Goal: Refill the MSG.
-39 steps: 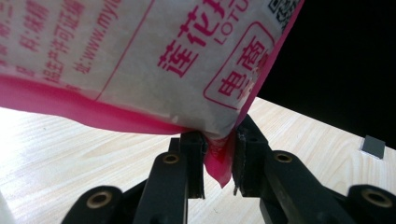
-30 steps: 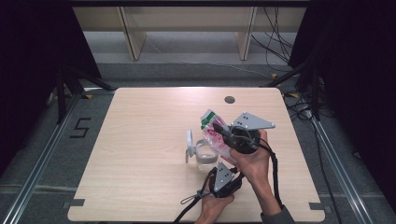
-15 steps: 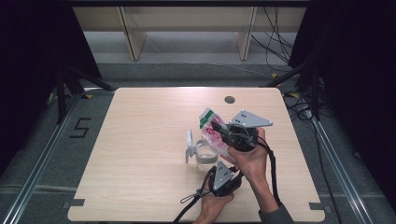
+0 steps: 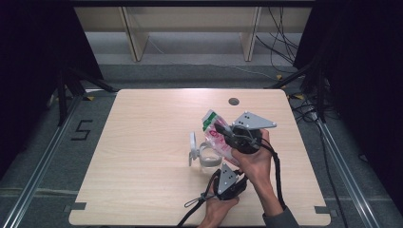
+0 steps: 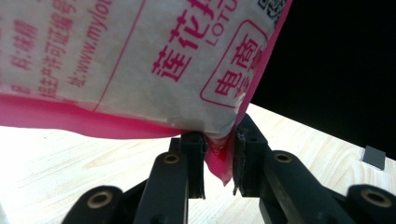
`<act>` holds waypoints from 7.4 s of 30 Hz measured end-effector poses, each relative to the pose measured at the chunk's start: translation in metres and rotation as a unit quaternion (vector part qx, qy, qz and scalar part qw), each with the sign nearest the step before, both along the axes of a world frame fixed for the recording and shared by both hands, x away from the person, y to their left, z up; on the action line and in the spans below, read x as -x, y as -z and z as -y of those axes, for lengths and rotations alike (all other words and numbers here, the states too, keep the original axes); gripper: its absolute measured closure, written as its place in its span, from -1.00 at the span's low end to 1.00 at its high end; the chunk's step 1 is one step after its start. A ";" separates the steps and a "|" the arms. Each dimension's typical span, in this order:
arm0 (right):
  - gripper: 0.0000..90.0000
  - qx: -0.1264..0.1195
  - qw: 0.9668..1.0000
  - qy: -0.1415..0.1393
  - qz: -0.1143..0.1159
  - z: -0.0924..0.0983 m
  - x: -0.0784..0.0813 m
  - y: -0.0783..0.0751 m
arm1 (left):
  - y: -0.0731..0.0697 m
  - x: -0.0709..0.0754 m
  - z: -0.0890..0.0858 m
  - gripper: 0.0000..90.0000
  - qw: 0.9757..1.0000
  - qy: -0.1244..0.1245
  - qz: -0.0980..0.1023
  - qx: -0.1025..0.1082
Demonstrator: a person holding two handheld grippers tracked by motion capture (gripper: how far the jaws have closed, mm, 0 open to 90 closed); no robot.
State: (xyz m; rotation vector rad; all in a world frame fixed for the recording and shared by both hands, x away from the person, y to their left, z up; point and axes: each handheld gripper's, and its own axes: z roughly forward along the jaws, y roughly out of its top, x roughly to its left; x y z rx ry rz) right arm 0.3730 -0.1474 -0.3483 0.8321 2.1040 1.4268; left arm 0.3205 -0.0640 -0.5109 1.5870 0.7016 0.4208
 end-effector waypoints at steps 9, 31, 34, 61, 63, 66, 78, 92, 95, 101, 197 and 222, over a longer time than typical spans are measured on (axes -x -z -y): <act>1.00 0.012 1.000 0.003 0.002 -0.002 -0.002 0.001 | -0.001 -0.001 0.005 0.70 1.000 0.002 -0.003 0.011; 1.00 0.027 1.000 0.000 -0.001 -0.007 -0.006 0.001 | -0.002 -0.004 0.007 0.70 1.000 0.002 -0.004 0.015; 1.00 0.032 0.999 -0.006 -0.002 -0.007 -0.006 0.000 | -0.002 -0.005 0.007 0.70 1.000 0.002 -0.004 0.017; 1.00 0.044 0.999 -0.004 -0.001 -0.010 -0.007 0.000 | -0.003 -0.006 0.010 0.70 1.000 0.004 -0.003 0.022; 1.00 0.043 0.999 -0.005 0.006 -0.009 -0.008 0.000 | -0.003 -0.007 0.010 0.70 1.000 0.006 -0.005 0.024; 1.00 0.041 0.999 -0.003 0.007 -0.010 -0.007 0.001 | -0.003 -0.007 0.010 0.70 1.000 0.005 -0.003 0.023; 1.00 0.048 0.999 -0.008 0.003 -0.013 -0.007 0.002 | -0.003 -0.007 0.011 0.70 1.000 0.007 -0.004 0.022; 1.00 0.061 0.998 -0.011 -0.003 -0.015 -0.008 0.005 | -0.002 -0.007 0.011 0.70 1.000 0.009 -0.006 0.023; 1.00 0.056 0.998 -0.009 -0.008 -0.015 -0.008 0.005 | -0.002 -0.007 0.011 0.70 1.000 0.008 -0.006 0.023; 1.00 0.055 0.998 -0.005 -0.018 -0.016 -0.007 0.006 | -0.002 -0.007 0.011 0.70 1.000 0.012 -0.009 0.025; 1.00 0.073 0.997 -0.014 0.008 -0.023 -0.008 0.009 | -0.002 -0.006 0.010 0.70 1.000 0.013 -0.013 0.026; 1.00 0.076 0.997 -0.014 0.008 -0.023 -0.009 0.007 | -0.004 -0.007 0.011 0.70 0.999 0.012 -0.011 0.027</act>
